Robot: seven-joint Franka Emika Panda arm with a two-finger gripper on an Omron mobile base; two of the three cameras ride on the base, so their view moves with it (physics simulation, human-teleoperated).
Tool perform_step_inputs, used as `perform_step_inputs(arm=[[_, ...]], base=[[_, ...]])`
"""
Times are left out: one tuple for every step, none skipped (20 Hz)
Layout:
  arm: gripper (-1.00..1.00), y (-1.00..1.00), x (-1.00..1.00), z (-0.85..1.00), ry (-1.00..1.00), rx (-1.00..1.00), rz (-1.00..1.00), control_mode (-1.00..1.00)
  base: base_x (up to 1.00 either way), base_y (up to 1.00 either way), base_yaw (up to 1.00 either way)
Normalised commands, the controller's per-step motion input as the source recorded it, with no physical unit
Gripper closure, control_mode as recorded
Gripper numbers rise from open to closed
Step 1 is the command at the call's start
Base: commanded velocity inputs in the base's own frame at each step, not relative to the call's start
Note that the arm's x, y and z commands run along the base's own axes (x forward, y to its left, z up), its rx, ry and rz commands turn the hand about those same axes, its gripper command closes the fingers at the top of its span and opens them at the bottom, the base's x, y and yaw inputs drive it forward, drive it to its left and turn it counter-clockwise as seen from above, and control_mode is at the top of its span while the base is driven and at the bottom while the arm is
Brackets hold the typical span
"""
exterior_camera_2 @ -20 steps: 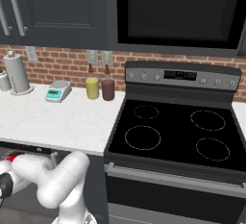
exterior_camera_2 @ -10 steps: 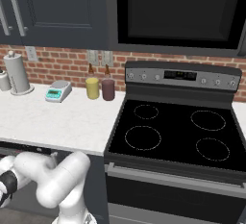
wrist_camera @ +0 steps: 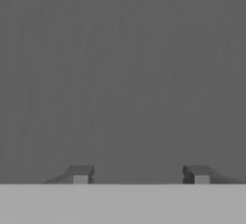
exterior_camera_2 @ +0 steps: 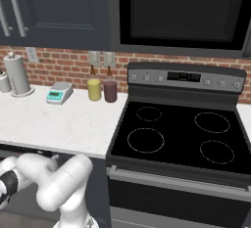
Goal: Pick up the cup and bowl from the counter, place them in the dishwasher, and close the dishwasher door.
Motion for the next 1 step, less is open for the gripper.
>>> perform_step_inputs(arm=[[-1.0,0.01,0.0,-0.02,0.0,0.0,-0.02,-1.0]], base=[[0.0,0.0,0.0]])
